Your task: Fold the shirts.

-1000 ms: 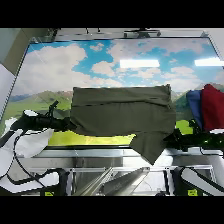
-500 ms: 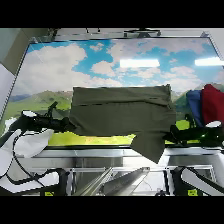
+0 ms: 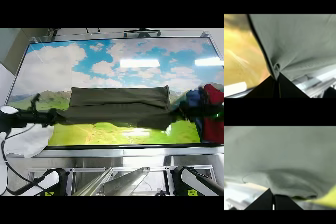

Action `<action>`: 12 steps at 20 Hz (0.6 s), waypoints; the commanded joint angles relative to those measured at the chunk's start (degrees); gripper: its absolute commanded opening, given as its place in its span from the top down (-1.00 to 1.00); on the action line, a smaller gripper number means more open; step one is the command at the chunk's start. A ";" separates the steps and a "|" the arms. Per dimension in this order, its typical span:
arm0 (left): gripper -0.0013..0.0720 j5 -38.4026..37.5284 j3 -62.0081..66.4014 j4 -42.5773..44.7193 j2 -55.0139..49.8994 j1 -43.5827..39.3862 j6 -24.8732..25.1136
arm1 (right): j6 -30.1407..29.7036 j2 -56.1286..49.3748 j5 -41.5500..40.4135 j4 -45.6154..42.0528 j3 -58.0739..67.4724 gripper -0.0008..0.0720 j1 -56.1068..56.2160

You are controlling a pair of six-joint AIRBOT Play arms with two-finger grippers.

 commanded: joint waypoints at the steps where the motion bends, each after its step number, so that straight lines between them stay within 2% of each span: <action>1: 0.89 2.54 10.47 0.66 1.79 -3.58 -5.25 | 1.40 -4.74 -6.82 3.34 11.65 0.92 7.41; 4: 0.89 4.76 18.32 4.66 -5.75 -8.98 -7.69 | 1.49 -13.90 -11.45 3.30 19.61 0.92 11.96; 8: 0.91 5.95 29.51 13.05 -20.76 -13.00 -12.26 | 1.11 -24.81 -19.98 2.84 25.68 0.91 13.53; 12: 0.92 6.29 39.41 19.76 -32.09 -15.61 -15.43 | 1.03 -32.63 -21.44 -3.91 28.87 0.91 13.60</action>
